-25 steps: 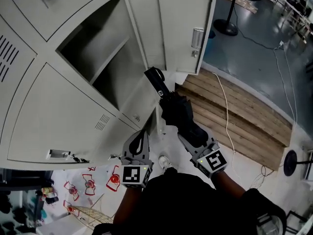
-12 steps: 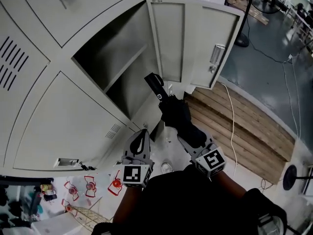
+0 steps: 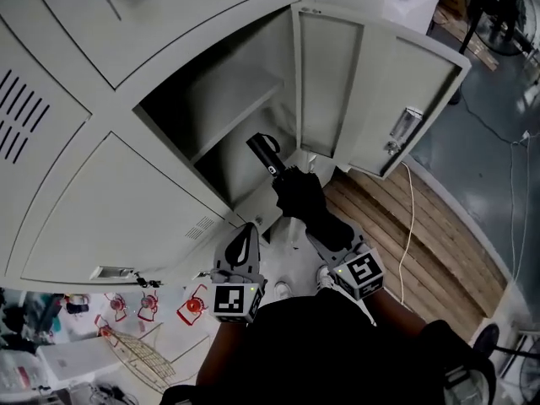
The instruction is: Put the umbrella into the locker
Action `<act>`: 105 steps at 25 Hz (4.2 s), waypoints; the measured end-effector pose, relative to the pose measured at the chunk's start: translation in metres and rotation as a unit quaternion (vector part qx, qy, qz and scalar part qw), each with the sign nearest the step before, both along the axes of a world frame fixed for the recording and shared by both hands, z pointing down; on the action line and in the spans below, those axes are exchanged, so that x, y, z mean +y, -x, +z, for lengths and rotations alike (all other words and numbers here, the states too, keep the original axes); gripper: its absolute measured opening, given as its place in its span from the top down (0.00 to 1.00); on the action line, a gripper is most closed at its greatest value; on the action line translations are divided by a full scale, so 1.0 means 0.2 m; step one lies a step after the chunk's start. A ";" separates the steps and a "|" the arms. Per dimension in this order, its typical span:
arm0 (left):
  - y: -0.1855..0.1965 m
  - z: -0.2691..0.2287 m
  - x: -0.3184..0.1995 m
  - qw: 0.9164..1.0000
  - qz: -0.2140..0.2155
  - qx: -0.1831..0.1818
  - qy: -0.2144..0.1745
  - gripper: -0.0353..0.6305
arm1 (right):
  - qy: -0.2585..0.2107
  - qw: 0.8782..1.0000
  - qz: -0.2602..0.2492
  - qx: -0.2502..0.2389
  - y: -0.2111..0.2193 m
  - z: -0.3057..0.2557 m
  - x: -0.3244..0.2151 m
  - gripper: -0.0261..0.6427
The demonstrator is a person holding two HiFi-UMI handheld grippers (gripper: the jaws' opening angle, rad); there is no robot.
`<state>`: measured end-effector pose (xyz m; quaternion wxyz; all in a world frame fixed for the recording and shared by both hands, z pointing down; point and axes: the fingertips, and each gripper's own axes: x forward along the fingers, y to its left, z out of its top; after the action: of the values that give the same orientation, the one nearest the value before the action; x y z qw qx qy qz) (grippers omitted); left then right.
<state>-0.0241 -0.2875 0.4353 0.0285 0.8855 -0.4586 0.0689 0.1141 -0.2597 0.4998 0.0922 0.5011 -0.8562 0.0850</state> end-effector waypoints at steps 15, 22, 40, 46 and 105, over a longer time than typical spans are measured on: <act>0.13 0.07 -0.02 0.997 -0.074 0.015 0.009 0.95 | 0.029 0.997 -0.059 0.035 0.14 0.05 -0.36 0.63; 0.17 0.06 -0.02 0.996 -0.089 0.019 0.006 0.95 | 0.051 0.996 -0.052 0.048 0.22 0.04 -0.57 0.63; 0.25 0.07 -0.02 0.993 -0.111 0.023 0.012 0.95 | 0.085 0.985 -0.062 0.137 0.47 0.05 -1.07 0.63; 0.28 0.08 -0.02 0.993 -0.115 0.022 0.012 0.95 | 0.109 0.975 -0.074 0.178 0.55 0.08 -1.22 0.62; 0.15 -0.03 -0.04 0.997 -0.076 0.017 -0.018 0.95 | -0.088 0.996 -0.011 0.017 0.11 -0.40 -0.26 0.96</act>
<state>-0.0540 -0.2961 0.4294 0.0254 0.8494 -0.5253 0.0437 0.0912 -0.3111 0.4190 0.0634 0.4995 -0.8640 -0.0001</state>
